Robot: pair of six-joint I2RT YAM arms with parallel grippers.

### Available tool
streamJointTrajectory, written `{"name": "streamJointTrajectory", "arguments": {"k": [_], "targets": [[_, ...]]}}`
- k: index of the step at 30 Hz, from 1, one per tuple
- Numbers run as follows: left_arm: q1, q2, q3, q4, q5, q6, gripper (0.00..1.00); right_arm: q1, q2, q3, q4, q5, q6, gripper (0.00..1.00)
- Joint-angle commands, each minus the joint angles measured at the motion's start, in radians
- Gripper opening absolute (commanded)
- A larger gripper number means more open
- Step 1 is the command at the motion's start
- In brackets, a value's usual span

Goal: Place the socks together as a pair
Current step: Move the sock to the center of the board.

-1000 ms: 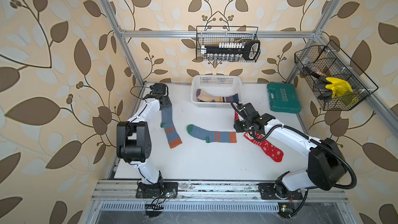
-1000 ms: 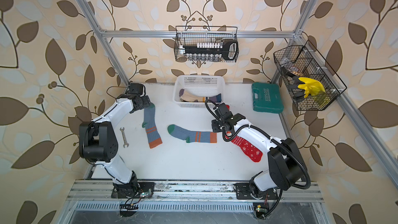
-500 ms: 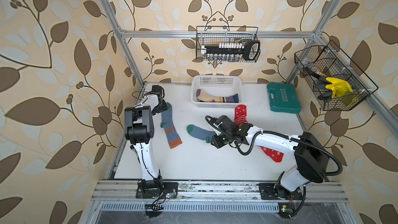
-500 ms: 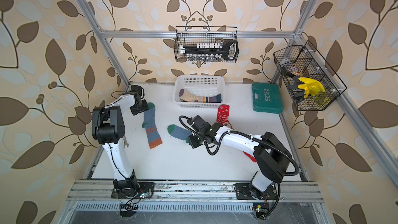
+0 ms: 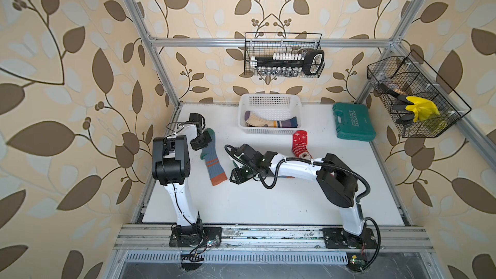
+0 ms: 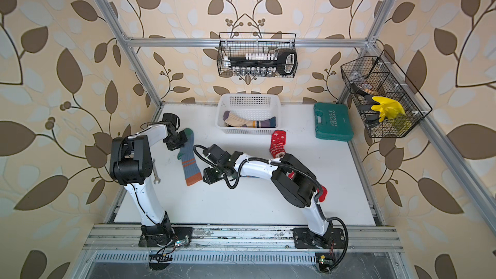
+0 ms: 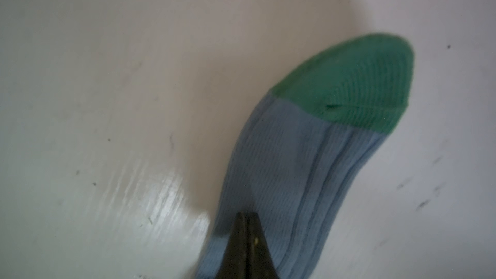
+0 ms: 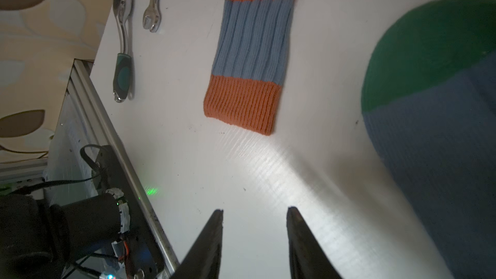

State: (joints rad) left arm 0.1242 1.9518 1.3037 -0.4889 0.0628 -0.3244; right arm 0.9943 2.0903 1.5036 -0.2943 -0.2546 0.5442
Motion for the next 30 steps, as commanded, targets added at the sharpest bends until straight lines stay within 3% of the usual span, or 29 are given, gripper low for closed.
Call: {"name": "streamJointTrajectory", "arguments": {"k": [1, 11, 16, 20, 24, 30], "targets": [[-0.004, -0.072, -0.05, 0.021, 0.06, -0.022, 0.03, 0.019, 0.062, 0.067, -0.021, 0.014, 0.014, 0.42], [-0.004, -0.157, -0.136, 0.052, 0.065, -0.032, 0.08, 0.021, 0.175, 0.145, -0.002, 0.034, 0.048, 0.44], [-0.003, -0.187, -0.153, 0.064, 0.056, -0.036, 0.15, 0.036, 0.209, 0.171, -0.016, 0.04, 0.044, 0.38], [-0.003, -0.233, -0.177, 0.069, 0.06, -0.036, 0.27, 0.051, 0.234, 0.193, -0.048, 0.045, 0.03, 0.23], [-0.004, -0.324, -0.233, 0.092, 0.058, -0.043, 0.43, 0.052, 0.212, 0.165, -0.063, 0.051, 0.019, 0.0], [-0.007, -0.458, -0.315, 0.138, 0.085, -0.054, 0.72, 0.052, 0.02, 0.0, -0.171, 0.085, -0.076, 0.0]]}}
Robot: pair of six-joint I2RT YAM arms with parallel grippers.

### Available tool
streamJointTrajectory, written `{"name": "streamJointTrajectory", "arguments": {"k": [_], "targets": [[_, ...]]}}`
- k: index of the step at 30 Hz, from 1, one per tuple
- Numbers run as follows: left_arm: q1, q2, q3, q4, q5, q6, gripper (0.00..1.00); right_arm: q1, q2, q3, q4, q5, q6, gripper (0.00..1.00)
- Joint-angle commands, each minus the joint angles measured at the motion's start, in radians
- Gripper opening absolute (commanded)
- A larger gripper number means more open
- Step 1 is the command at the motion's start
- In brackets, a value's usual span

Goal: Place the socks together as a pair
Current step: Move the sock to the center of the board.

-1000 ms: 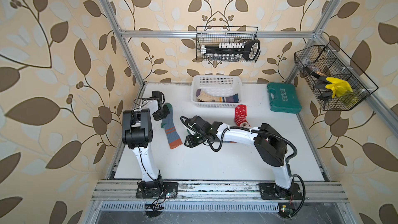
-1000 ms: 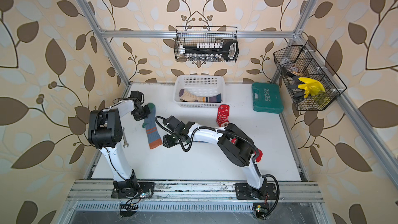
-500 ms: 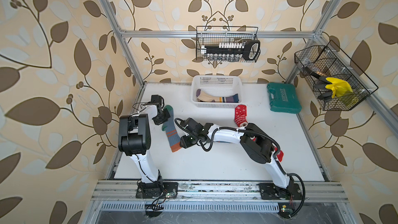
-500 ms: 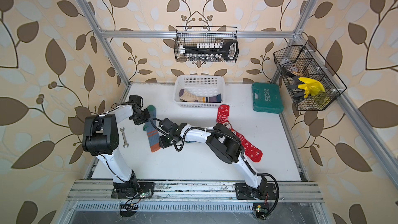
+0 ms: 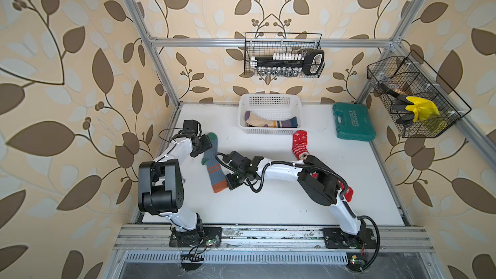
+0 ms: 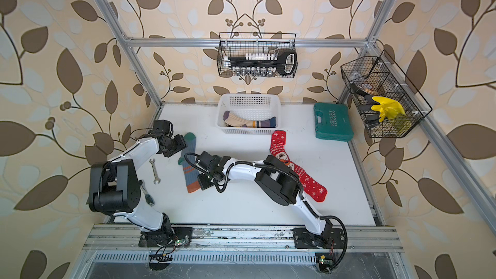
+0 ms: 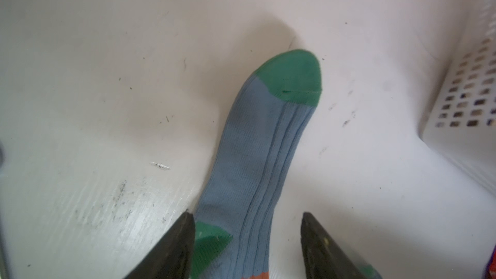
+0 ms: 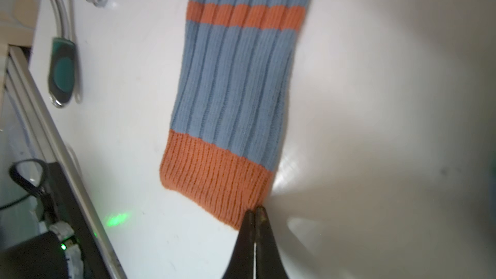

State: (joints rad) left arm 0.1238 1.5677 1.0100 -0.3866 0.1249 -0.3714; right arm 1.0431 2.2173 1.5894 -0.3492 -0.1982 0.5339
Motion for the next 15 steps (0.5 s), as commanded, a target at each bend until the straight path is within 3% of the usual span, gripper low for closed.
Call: {"name": "streamJointTrajectory", "arguments": {"k": [1, 5, 15], "targets": [[-0.011, -0.089, -0.031, 0.04, 0.027, -0.01, 0.76, 0.003, -0.145, -0.121, -0.138, 0.029, -0.082, 0.0], [-0.06, -0.117, -0.047, 0.03, 0.02, -0.011, 0.84, 0.003, -0.319, -0.297, -0.235, 0.086, -0.126, 0.0], [-0.162, -0.114, -0.067, 0.009, -0.023, -0.009, 0.86, -0.033, -0.569, -0.552, -0.398, 0.411, -0.135, 0.0]]}}
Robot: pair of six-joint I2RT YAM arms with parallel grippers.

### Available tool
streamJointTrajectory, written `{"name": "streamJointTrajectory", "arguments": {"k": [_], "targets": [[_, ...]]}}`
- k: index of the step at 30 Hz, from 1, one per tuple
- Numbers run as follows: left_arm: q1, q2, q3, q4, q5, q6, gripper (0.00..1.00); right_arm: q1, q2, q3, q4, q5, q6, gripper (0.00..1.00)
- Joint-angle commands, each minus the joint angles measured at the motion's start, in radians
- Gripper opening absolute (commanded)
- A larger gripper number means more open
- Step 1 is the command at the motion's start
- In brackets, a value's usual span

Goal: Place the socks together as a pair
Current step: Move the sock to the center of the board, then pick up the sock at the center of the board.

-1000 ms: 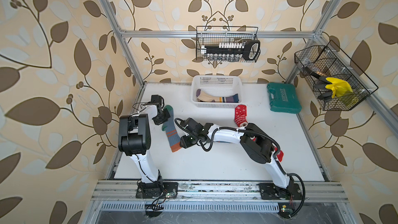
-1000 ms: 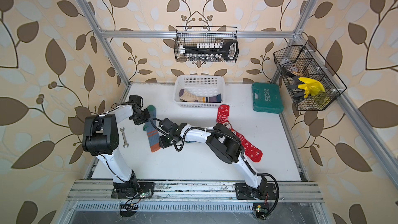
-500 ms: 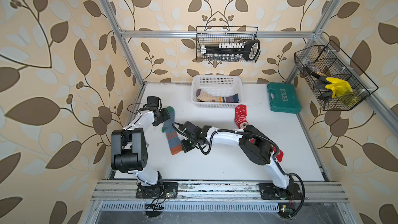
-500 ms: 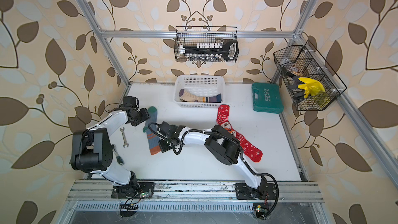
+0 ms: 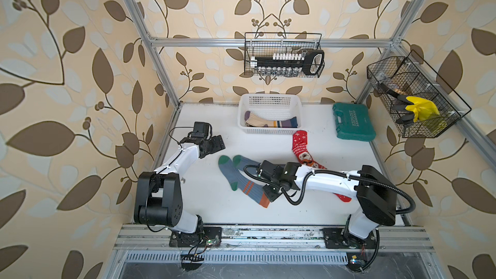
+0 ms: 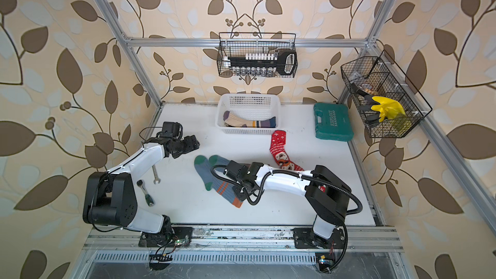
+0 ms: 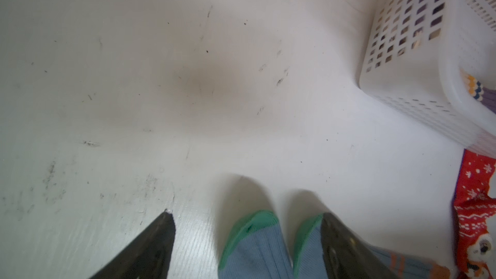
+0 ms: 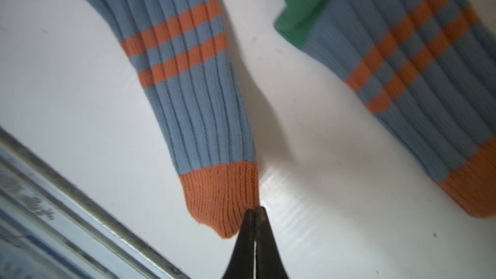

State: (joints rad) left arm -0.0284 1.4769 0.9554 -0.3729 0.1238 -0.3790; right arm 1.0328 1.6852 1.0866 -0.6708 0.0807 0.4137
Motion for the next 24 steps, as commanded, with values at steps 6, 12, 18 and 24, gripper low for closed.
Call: {"name": "streamJointTrajectory", "arguments": {"k": [6, 12, 18, 24], "targets": [[-0.074, -0.003, -0.027, -0.013, -0.048, -0.004, 0.87, -0.151, -0.094, -0.112, -0.061, 0.187, -0.022, 0.02], [-0.103, -0.021, -0.077, -0.001, -0.043, -0.019, 0.86, -0.27, -0.018, -0.057, -0.043, 0.181, -0.062, 0.07], [-0.128, -0.028, -0.148, 0.05, -0.016, -0.036, 0.85, -0.322, -0.013, -0.031, -0.028, 0.099, -0.079, 0.27], [-0.156, -0.016, -0.144, 0.086, 0.023, -0.05, 0.8, -0.554, -0.078, -0.133, 0.142, -0.203, -0.07, 0.33]]}}
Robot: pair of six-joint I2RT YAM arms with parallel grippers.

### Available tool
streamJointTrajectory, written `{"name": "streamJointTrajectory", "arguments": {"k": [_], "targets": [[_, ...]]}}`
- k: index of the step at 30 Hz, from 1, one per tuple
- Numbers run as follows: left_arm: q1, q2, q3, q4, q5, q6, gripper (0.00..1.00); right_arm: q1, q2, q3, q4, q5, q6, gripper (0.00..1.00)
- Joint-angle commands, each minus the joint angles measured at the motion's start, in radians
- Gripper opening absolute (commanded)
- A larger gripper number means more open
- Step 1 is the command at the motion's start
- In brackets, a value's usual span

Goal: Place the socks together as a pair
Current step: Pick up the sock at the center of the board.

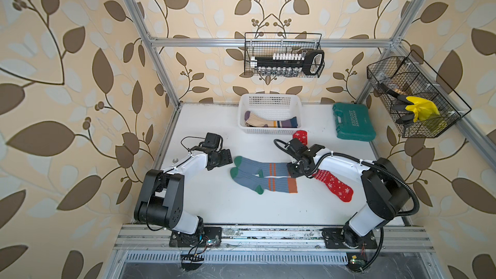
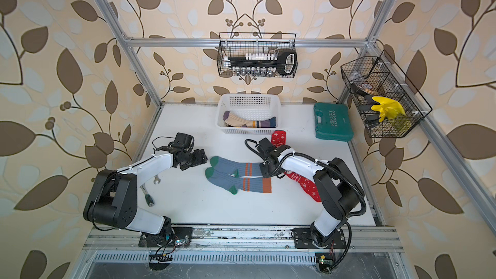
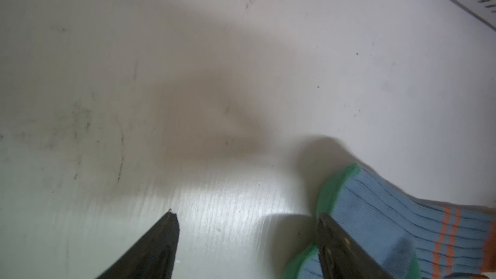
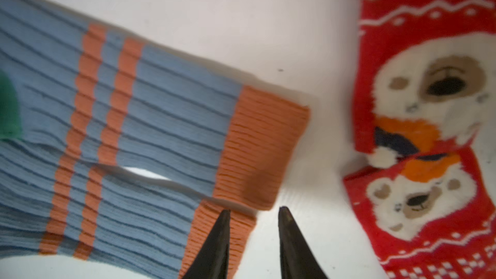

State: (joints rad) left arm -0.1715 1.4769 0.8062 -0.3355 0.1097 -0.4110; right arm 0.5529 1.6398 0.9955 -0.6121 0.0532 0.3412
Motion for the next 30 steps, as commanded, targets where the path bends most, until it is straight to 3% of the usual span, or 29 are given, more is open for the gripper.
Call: {"name": "streamJointTrajectory", "arguments": {"k": [1, 5, 10, 14, 20, 25, 30], "targets": [[-0.014, -0.018, 0.002, 0.054, 0.046, -0.021, 0.79, -0.096, -0.025, -0.044, 0.1, -0.21, 0.003, 0.33], [-0.018, -0.022, -0.008, 0.077, 0.084, -0.023, 0.71, -0.128, 0.048, -0.021, 0.135, -0.287, 0.008, 0.35], [-0.032, 0.035, 0.003, 0.103, 0.124, -0.023, 0.53, -0.132, 0.112, -0.013, 0.185, -0.353, 0.028, 0.36], [-0.059, 0.092, 0.03, 0.128, 0.14, -0.024, 0.36, -0.136, 0.117, -0.012, 0.192, -0.35, 0.029, 0.23], [-0.097, 0.191, 0.093, 0.125, 0.154, -0.015, 0.31, -0.152, 0.102, -0.015, 0.2, -0.348, 0.032, 0.12], [-0.113, 0.165, 0.106, 0.1, 0.116, -0.016, 0.0, -0.153, 0.074, -0.009, 0.184, -0.348, 0.025, 0.01], [-0.135, 0.078, 0.124, 0.035, 0.081, -0.009, 0.0, -0.152, -0.027, 0.007, 0.088, -0.3, -0.01, 0.0]]}}
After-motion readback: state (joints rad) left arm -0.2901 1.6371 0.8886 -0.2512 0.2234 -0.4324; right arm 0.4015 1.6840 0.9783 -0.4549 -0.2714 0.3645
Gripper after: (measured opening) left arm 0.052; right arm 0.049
